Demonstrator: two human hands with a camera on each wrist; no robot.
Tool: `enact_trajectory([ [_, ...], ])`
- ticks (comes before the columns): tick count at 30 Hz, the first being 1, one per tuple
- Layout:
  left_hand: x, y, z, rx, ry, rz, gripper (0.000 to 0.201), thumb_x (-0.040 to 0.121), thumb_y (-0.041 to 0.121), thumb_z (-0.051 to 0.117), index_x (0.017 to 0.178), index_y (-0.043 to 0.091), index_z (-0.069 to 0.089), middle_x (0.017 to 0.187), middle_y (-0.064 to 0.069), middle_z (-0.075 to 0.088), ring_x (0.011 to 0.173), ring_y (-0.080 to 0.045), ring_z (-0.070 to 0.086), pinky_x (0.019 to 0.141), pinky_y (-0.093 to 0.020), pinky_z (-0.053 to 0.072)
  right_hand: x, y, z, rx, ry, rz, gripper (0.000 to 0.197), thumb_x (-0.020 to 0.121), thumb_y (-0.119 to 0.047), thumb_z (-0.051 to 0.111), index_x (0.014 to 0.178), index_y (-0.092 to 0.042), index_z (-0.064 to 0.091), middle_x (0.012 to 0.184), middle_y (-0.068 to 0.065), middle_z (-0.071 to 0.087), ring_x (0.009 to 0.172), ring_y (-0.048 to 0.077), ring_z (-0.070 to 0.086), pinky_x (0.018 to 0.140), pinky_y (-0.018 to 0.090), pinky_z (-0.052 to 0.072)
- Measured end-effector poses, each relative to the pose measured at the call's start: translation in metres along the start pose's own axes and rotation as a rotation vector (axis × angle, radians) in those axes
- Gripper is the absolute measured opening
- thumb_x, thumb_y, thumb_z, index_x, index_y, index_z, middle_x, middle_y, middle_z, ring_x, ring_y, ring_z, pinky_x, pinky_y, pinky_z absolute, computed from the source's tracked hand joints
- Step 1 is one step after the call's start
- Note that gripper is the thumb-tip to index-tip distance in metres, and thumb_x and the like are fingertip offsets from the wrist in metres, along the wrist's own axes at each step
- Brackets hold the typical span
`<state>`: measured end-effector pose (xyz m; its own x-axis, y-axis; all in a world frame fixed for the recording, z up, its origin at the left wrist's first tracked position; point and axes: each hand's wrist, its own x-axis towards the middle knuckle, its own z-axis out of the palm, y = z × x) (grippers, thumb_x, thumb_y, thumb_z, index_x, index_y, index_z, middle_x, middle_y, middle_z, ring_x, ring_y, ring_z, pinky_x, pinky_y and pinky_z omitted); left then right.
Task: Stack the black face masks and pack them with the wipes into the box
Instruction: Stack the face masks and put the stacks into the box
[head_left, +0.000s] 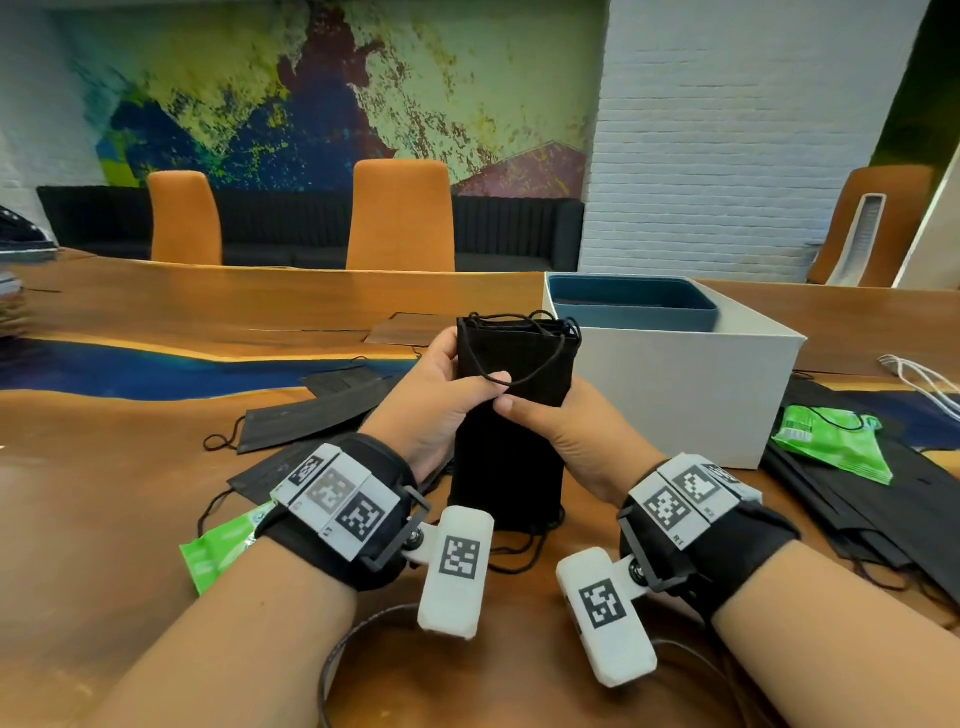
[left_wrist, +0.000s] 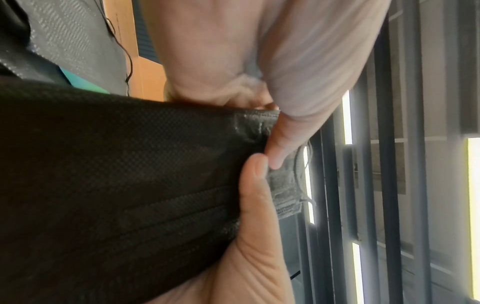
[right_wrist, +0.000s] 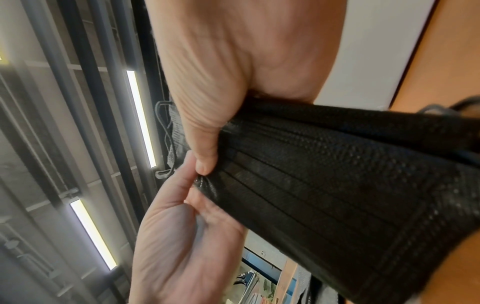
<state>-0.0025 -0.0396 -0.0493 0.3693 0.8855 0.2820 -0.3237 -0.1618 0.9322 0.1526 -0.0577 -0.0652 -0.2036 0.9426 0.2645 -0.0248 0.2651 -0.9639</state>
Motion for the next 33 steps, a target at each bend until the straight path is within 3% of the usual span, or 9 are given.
enact_trajectory([
  [3,0.0,0.004,-0.001,0.039,0.016,0.066,0.033,0.087,-0.005,0.056,0.11,0.017,0.06,0.109,-0.008,0.068,0.108,-0.023,0.063,0.085,-0.034,0.052,0.001,-0.001,-0.003,0.011,-0.023,0.051,0.047,0.079,-0.023,0.068,0.125,-0.016,0.056,0.115,0.005,0.068,0.11,0.018,0.063,0.094,0.032,0.051],
  [6,0.004,0.012,-0.007,-0.099,0.096,0.146,0.029,0.09,-0.002,0.052,0.105,0.022,0.059,0.099,-0.001,0.071,0.098,-0.02,0.066,0.075,-0.034,0.054,0.002,-0.004,-0.008,0.023,-0.027,0.111,0.031,0.087,-0.017,0.063,0.118,-0.012,0.059,0.112,0.009,0.069,0.104,0.021,0.067,0.087,0.031,0.054],
  [9,0.008,0.019,-0.016,-0.298,0.203,0.213,0.029,0.094,0.001,0.047,0.107,0.026,0.056,0.105,-0.001,0.069,0.1,-0.019,0.065,0.082,-0.041,0.054,0.002,-0.006,-0.01,-0.013,0.017,0.102,0.03,0.089,-0.018,0.062,0.118,-0.009,0.058,0.113,0.014,0.067,0.102,0.024,0.067,0.084,0.034,0.056],
  [16,0.021,0.026,-0.008,-0.463,0.422,0.263,0.025,0.098,0.006,0.045,0.105,0.03,0.051,0.103,-0.005,0.066,0.096,-0.021,0.065,0.097,-0.05,0.047,0.005,-0.004,-0.006,0.096,0.112,0.06,0.024,0.09,-0.019,0.062,0.112,-0.027,0.057,0.111,0.006,0.068,0.1,0.025,0.068,0.09,0.045,0.054],
  [22,0.024,0.03,0.013,-0.444,0.384,0.213,0.027,0.097,0.006,0.047,0.12,0.021,0.049,0.116,-0.012,0.063,0.106,-0.028,0.062,0.087,-0.047,0.053,0.008,-0.019,-0.007,0.345,0.327,0.033,0.025,0.095,-0.012,0.053,0.12,-0.015,0.053,0.114,0.013,0.065,0.094,0.027,0.069,0.066,0.035,0.06],
  [25,0.023,0.033,0.015,-0.325,0.305,0.15,0.029,0.097,0.004,0.046,0.125,0.007,0.045,0.118,-0.017,0.06,0.096,-0.026,0.064,0.076,-0.042,0.058,0.007,-0.036,-0.018,0.301,0.496,-0.037,0.012,0.098,-0.016,0.049,0.105,-0.023,0.055,0.107,0.007,0.064,0.085,0.019,0.065,0.056,0.026,0.053],
  [29,0.024,0.042,0.031,-0.154,0.339,0.13,0.011,0.097,0.005,0.048,0.102,0.012,0.042,0.108,-0.013,0.059,0.086,-0.022,0.065,0.068,-0.036,0.059,0.006,-0.053,-0.029,0.204,0.511,-0.062,0.017,0.102,-0.024,0.039,0.117,-0.025,0.047,0.105,0.001,0.061,0.089,0.017,0.064,0.067,0.033,0.057],
  [31,0.031,0.05,0.04,-0.112,0.39,0.121,0.013,0.097,0.006,0.05,0.097,0.016,0.041,0.106,-0.011,0.059,0.085,-0.02,0.065,0.063,-0.032,0.059,0.008,-0.059,-0.032,0.081,0.491,-0.073,0.021,0.102,-0.025,0.038,0.122,-0.027,0.042,0.106,-0.002,0.06,0.095,0.019,0.064,0.081,0.04,0.057],
  [33,0.041,0.056,0.048,-0.101,0.413,0.102,0.014,0.096,0.008,0.051,0.097,0.018,0.042,0.107,-0.011,0.06,0.083,-0.02,0.066,0.06,-0.03,0.058,0.011,-0.072,-0.042,0.001,0.48,-0.114,0.023,0.102,-0.02,0.039,0.124,-0.026,0.043,0.107,-0.003,0.06,0.097,0.018,0.064,0.082,0.038,0.057],
])
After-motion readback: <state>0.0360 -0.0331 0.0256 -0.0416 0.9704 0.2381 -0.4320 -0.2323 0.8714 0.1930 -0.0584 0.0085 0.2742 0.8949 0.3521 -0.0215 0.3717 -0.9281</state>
